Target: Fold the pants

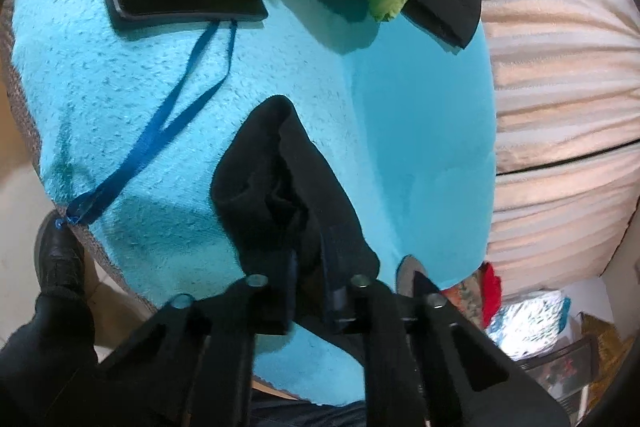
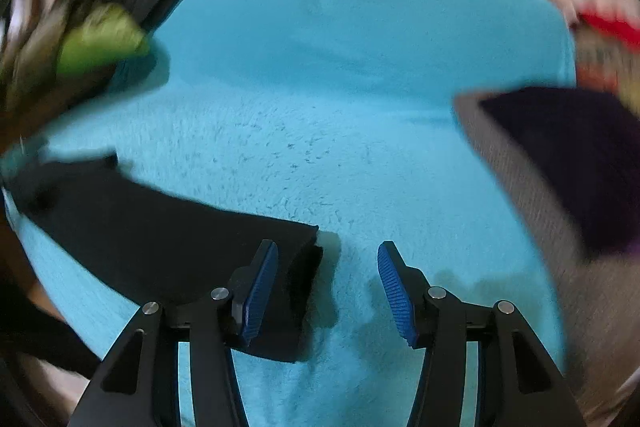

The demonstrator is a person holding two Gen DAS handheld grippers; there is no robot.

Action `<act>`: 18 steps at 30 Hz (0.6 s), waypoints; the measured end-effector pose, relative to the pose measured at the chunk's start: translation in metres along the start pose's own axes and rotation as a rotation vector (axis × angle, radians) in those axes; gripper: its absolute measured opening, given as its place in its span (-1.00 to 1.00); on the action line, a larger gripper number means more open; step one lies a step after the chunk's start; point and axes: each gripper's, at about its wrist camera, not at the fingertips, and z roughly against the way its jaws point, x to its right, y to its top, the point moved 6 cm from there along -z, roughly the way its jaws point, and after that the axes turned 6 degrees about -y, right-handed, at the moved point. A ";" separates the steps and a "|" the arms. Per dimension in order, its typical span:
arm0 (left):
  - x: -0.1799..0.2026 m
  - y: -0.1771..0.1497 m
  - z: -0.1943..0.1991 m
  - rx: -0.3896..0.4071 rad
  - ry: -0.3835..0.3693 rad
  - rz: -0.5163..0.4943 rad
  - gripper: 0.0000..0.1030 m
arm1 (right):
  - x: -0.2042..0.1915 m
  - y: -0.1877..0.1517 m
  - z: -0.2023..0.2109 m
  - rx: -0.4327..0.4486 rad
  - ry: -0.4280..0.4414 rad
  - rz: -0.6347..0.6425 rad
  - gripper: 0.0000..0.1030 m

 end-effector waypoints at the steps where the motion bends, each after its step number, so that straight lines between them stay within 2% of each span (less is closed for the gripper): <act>1: 0.001 0.000 -0.001 0.001 0.008 -0.011 -0.92 | 0.011 0.000 -0.001 -0.028 0.059 -0.106 0.04; 3: 0.003 -0.001 -0.001 0.008 0.024 -0.030 -0.92 | 0.037 -0.003 -0.006 -0.111 0.254 -0.400 0.15; 5: 0.006 -0.001 -0.001 0.013 0.039 -0.051 -0.92 | 0.048 -0.013 -0.017 -0.216 0.409 -0.602 0.15; 7: 0.007 -0.001 -0.001 0.015 0.039 -0.059 -0.91 | 0.049 -0.019 -0.025 -0.276 0.490 -0.685 0.15; 9: 0.006 -0.002 -0.001 0.017 0.036 -0.055 -0.91 | 0.046 -0.025 -0.030 -0.329 0.532 -0.719 0.15; 11: 0.006 -0.001 -0.001 0.021 0.032 -0.050 -0.90 | 0.033 -0.034 -0.040 -0.414 0.637 -0.759 0.15; 12: 0.005 -0.001 -0.001 0.021 0.033 -0.048 -0.89 | 0.027 -0.038 -0.045 -0.451 0.666 -0.771 0.15; 15: 0.005 -0.002 -0.002 0.023 0.035 -0.049 -0.86 | 0.022 -0.046 -0.056 -0.493 0.628 -0.764 0.15; 18: 0.007 -0.003 -0.004 0.024 0.046 -0.060 -0.54 | 0.018 -0.058 -0.066 -0.539 0.574 -0.768 0.15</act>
